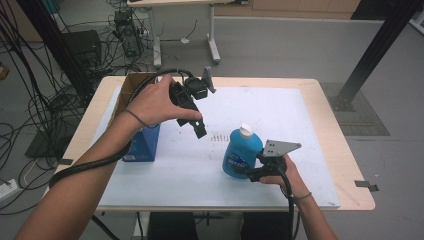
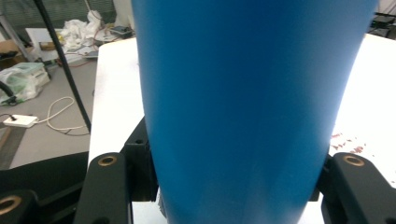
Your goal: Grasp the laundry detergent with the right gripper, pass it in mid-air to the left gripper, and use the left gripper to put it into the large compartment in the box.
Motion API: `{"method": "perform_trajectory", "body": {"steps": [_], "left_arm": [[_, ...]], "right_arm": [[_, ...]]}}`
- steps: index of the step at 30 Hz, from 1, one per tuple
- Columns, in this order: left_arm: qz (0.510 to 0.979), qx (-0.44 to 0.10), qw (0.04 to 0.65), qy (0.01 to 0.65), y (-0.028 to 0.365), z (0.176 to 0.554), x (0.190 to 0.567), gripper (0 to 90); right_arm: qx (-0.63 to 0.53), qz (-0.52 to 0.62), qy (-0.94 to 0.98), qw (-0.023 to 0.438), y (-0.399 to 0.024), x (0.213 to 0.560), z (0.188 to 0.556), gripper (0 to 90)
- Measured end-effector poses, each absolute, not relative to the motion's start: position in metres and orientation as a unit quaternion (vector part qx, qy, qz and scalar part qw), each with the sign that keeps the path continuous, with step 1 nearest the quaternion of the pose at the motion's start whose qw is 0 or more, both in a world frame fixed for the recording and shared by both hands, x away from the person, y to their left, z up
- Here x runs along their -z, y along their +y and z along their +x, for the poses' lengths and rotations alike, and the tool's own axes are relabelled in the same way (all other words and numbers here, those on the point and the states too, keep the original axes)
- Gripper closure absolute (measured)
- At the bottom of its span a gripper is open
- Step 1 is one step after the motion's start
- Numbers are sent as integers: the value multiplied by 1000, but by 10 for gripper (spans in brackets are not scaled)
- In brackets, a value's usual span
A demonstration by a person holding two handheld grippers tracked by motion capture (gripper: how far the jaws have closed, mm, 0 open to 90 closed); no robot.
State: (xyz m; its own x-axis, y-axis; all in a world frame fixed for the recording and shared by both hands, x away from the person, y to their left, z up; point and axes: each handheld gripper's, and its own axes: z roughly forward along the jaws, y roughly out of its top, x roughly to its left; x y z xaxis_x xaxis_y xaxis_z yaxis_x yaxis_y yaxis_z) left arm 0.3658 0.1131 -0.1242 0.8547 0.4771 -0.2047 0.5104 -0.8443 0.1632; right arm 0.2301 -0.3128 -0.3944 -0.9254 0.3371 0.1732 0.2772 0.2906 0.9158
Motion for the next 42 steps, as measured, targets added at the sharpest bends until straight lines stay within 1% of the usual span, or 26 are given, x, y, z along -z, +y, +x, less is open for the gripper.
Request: {"method": "perform_trajectory", "body": {"steps": [8, 15, 31, 42], "left_arm": [[969, 76, 103, 213, 104, 356, 118, 74], [973, 77, 100, 194, 96, 349, 115, 74], [984, 88, 91, 129, 71, 335, 111, 75], [989, 78, 73, 98, 49, 325, 109, 75]], "right_arm": [[-561, 169, 810, 17, -306, 389, 237, 407], [-558, 151, 816, 5, -297, 385, 242, 407], [-551, 127, 825, -10, -285, 377, 249, 407], [-546, 103, 831, -24, -277, 373, 256, 408]]}}
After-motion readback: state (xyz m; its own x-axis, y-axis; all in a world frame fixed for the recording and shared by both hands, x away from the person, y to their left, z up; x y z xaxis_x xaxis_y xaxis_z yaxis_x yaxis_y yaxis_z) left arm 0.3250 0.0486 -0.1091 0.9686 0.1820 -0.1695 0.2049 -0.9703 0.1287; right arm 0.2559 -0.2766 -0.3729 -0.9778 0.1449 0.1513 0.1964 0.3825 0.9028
